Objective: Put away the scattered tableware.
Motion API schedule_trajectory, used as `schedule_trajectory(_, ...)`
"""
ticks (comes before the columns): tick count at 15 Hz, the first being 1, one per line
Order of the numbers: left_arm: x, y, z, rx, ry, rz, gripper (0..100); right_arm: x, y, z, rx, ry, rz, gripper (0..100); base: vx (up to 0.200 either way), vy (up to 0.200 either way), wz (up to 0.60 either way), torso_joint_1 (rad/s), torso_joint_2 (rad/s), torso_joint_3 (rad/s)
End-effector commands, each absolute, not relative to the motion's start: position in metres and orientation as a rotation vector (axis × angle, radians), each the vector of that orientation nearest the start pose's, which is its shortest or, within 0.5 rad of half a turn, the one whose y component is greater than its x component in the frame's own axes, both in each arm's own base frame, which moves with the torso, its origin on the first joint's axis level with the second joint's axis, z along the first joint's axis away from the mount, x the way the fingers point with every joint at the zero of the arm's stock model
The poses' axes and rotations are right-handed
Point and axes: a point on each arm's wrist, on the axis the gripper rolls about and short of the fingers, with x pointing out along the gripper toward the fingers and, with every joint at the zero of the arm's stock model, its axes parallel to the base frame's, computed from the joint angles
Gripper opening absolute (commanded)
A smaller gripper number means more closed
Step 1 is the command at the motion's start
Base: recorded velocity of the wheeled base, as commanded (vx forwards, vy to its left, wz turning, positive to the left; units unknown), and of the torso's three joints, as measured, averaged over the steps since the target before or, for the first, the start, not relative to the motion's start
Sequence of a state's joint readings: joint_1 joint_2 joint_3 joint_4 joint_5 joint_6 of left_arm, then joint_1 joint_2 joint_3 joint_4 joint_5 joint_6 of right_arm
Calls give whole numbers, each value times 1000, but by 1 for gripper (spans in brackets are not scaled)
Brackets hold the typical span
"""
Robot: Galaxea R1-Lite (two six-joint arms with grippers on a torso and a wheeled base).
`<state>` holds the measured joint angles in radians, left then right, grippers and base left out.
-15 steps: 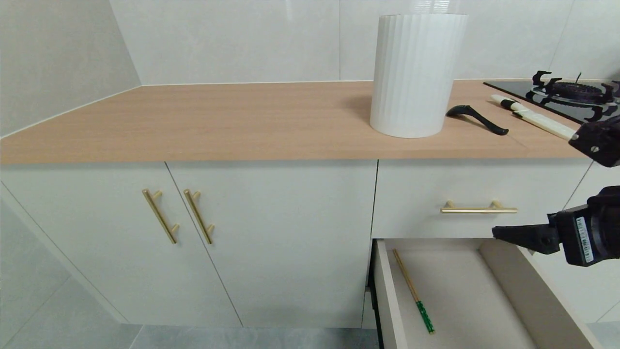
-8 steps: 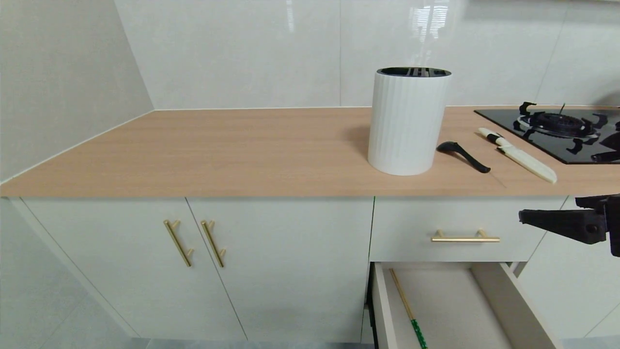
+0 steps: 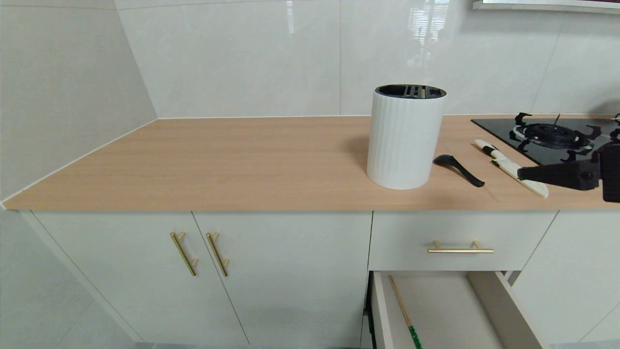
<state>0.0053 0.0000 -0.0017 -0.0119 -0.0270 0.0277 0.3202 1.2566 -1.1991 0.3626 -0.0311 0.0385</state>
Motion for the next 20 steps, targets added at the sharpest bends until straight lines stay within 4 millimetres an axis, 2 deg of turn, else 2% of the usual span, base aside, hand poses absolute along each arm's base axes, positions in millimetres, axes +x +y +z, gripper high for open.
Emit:
schedule_trajectory(1,-23,-1,77,28,-13,-21,100,234,44,301,-34,447,282,100,0,0,0,0,0,0)
schedule_trajectory(4,-23,-1,77,28,-14,-20,100,296,38,284,-52,478,273,100,0,0,0,0,0,0)
schedule_trajectory(6,-23,-1,77,28,-14,-21,100,326,35,271,-66,509,262,100,0,0,0,0,0,0)
schedule_trajectory(7,-23,-1,77,28,-14,-20,100,352,33,249,-66,563,252,100,0,0,0,0,0,0)
schedule_trajectory(10,-23,-1,77,28,-14,-20,100,387,27,224,-60,558,240,100,0,0,0,0,0,0)
schedule_trajectory(15,-23,-1,77,28,-14,-21,100,417,12,194,-58,520,229,100,0,0,0,0,0,0)
schedule_trajectory(20,-23,-1,77,28,-14,-21,100,423,9,186,-51,518,244,100,0,0,0,0,0,0)
